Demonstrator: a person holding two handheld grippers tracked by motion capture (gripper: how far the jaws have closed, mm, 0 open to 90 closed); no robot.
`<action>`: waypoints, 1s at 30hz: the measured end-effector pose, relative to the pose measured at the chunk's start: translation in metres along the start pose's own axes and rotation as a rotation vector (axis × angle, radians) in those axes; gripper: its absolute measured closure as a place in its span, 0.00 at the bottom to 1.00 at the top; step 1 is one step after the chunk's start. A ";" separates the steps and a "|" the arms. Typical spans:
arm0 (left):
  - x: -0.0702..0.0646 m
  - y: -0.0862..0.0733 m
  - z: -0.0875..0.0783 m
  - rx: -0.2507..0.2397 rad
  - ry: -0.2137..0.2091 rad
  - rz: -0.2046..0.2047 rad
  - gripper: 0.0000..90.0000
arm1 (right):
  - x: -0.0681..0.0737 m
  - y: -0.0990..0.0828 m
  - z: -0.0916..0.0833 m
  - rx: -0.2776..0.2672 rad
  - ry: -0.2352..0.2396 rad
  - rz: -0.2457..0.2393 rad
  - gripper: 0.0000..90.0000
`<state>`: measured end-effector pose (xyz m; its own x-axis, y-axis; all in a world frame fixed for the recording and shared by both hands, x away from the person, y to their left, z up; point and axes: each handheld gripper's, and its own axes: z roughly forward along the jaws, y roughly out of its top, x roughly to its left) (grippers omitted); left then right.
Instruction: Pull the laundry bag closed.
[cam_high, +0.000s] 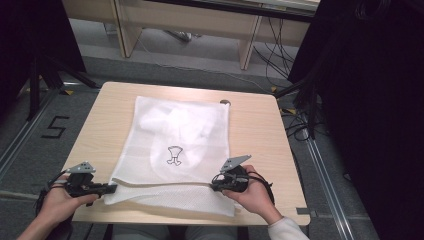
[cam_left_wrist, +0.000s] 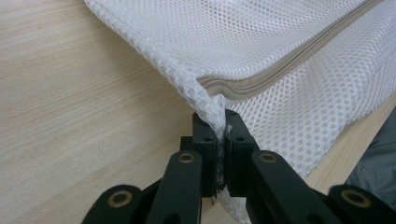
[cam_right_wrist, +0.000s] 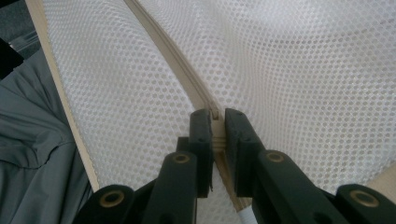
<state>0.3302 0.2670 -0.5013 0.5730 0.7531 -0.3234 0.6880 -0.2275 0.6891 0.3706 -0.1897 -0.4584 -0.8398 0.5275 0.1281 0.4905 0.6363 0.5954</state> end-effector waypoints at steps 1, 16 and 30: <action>0.000 0.000 0.000 0.000 0.000 0.000 0.95 | 0.000 -0.001 -0.001 -0.001 -0.002 0.004 0.92; 0.000 0.000 0.000 0.000 0.005 -0.004 0.95 | -0.009 -0.013 -0.008 0.007 -0.019 0.031 0.92; 0.000 0.000 0.000 0.004 0.009 -0.002 0.95 | -0.016 -0.026 -0.013 0.033 -0.019 0.054 0.92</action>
<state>0.3302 0.2673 -0.5015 0.5677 0.7591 -0.3187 0.6908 -0.2286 0.6860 0.3679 -0.2220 -0.4654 -0.8079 0.5715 0.1441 0.5422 0.6250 0.5616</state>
